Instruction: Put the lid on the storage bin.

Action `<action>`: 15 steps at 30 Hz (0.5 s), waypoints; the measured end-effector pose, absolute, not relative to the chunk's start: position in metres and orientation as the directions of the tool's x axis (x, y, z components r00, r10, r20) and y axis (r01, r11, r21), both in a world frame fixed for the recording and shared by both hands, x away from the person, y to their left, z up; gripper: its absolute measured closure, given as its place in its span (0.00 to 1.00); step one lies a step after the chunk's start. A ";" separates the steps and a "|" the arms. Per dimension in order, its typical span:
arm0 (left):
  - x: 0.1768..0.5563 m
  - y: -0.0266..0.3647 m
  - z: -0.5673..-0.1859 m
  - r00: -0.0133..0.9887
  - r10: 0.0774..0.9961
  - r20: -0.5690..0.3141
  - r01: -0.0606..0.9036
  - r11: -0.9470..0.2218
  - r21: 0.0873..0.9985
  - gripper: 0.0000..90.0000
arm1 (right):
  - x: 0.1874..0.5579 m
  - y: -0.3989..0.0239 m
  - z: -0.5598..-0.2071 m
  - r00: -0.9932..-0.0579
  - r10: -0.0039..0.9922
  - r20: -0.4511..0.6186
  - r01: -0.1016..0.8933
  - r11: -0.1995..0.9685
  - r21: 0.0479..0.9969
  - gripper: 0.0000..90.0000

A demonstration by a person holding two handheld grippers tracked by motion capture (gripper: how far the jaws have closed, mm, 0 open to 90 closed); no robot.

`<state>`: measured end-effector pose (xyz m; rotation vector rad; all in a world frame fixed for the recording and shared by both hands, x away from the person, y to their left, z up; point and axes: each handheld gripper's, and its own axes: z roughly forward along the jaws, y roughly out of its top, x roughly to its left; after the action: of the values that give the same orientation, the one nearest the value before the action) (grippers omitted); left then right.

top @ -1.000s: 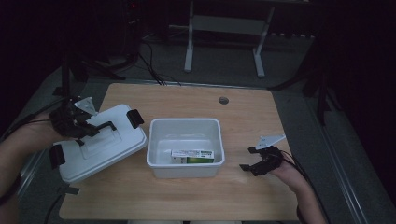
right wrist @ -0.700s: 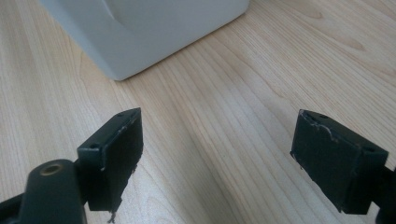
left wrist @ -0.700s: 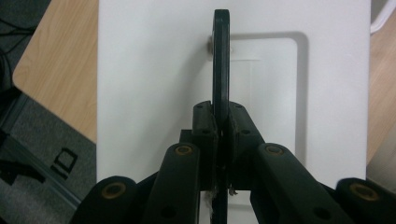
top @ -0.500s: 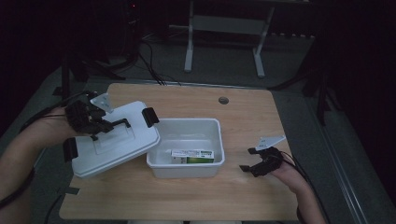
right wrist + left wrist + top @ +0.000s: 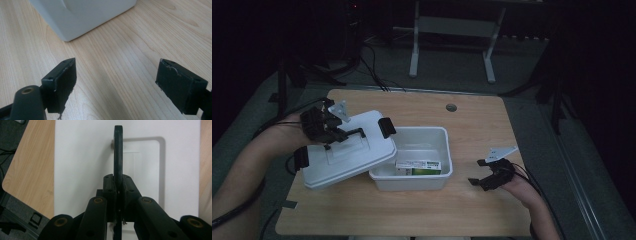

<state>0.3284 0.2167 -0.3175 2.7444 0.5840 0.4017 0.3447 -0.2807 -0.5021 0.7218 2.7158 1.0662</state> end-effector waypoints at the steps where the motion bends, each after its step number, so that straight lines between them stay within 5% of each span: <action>1: 0.328 0.217 -0.318 0.878 0.432 0.206 0.347 -0.870 0.350 0.93 | 0.344 -0.281 -0.502 -0.876 0.480 0.048 0.384 0.632 0.673 0.18; 15: 0.335 0.183 -0.316 0.905 0.377 0.199 0.297 -0.892 0.342 0.93 | 0.339 -0.280 -0.503 -0.879 0.474 0.049 0.381 0.637 0.671 0.18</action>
<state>0.3352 0.1833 -0.3159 2.7630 0.5012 0.3753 0.3394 -0.2800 -0.5030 0.7147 2.7210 1.0684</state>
